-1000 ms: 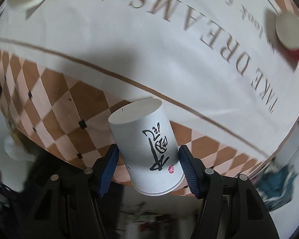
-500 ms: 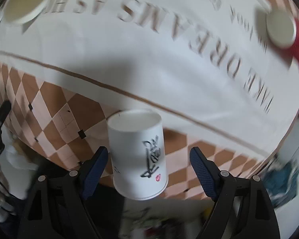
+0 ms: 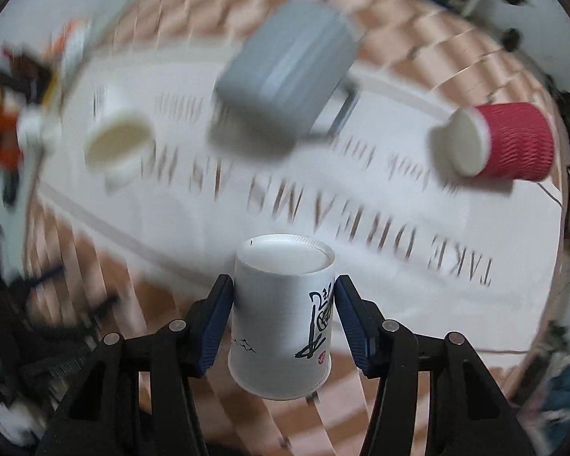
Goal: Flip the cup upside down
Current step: 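Lower the cup rim-down onto the cloth and open the right tool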
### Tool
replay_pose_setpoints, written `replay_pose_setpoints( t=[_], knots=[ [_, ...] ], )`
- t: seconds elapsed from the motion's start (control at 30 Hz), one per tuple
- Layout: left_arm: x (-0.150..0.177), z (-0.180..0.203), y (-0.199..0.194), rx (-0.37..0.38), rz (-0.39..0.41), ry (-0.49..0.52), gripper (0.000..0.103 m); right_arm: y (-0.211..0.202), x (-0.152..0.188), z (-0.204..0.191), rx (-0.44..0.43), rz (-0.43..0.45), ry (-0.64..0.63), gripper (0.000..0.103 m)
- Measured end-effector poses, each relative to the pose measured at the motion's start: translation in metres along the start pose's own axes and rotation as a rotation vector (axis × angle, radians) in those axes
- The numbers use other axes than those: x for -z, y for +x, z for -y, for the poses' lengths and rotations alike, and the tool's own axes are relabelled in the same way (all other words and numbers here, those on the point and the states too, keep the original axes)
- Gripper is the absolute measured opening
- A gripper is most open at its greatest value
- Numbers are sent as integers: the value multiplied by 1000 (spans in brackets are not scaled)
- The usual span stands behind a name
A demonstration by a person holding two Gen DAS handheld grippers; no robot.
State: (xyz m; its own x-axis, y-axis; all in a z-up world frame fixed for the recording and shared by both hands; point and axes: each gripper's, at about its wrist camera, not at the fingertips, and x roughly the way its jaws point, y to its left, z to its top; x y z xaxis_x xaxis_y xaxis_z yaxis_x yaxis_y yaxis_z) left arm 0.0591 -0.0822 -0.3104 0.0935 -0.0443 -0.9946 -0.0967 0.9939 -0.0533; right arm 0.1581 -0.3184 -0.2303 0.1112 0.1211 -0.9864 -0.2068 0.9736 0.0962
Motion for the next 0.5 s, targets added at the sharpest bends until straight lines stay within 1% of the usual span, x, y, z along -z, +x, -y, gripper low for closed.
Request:
replay_pose_setpoints(
  t=[0.07,0.1,0.17,0.27,0.37,0.5],
  knots=[
    [-4,9,2,3,7,16,103,-5,-2,9,-2,108,45,57],
    [-7,16,3,0,11,22,103,-9,-1,13,3,179,63,57],
    [-12,28,5,-6,17,36,103,-13,3,16,39,319,72,57],
    [-18,39,8,-18,23,51,103,-11,18,12,72,451,74,57],
    [-23,45,10,-32,31,63,103,-3,31,3,94,521,60,57],
    [-23,57,11,-51,30,76,103,0,47,-6,115,553,29,57]
  ],
)
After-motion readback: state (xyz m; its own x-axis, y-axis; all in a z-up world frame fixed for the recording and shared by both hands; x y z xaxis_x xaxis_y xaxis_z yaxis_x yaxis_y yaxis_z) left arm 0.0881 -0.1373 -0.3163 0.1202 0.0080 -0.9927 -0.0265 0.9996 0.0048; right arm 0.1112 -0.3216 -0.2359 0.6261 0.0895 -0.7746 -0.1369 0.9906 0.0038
